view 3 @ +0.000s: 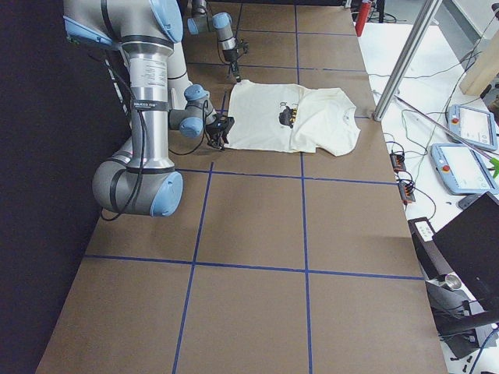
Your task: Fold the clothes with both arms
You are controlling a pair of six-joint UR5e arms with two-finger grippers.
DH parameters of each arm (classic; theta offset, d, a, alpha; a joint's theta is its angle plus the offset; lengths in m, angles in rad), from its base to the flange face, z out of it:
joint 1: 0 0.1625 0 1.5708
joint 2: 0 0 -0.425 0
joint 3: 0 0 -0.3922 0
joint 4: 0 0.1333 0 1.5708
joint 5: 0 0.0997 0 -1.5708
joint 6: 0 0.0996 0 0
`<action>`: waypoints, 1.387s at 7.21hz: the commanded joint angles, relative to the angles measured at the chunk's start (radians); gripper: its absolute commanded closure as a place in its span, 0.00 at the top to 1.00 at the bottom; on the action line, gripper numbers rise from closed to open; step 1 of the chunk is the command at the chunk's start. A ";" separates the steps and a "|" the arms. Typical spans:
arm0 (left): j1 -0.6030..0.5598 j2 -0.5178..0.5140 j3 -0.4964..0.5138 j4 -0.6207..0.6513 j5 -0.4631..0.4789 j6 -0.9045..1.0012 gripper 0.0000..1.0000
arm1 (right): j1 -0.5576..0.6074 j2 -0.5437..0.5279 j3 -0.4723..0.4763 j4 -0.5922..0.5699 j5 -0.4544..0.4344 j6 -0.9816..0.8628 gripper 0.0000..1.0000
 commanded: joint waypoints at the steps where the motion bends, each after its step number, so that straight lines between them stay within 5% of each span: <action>1: 0.000 0.000 0.000 -0.001 0.002 0.000 0.00 | -0.001 0.001 -0.006 0.000 -0.016 0.000 0.00; 3: 0.000 0.003 -0.023 0.002 -0.004 0.005 0.00 | 0.006 0.001 0.035 -0.044 -0.018 -0.009 0.00; 4: -0.002 0.018 -0.108 0.026 -0.010 0.027 0.00 | 0.010 -0.004 0.147 -0.167 -0.001 -0.012 0.00; 8: -0.015 -0.029 -0.685 0.669 -0.230 0.066 0.00 | 0.008 0.039 0.674 -0.648 0.164 -0.012 0.00; 10: -0.096 -0.097 -0.656 0.695 -0.277 0.147 0.00 | 0.095 0.131 0.643 -0.692 0.216 -0.073 0.00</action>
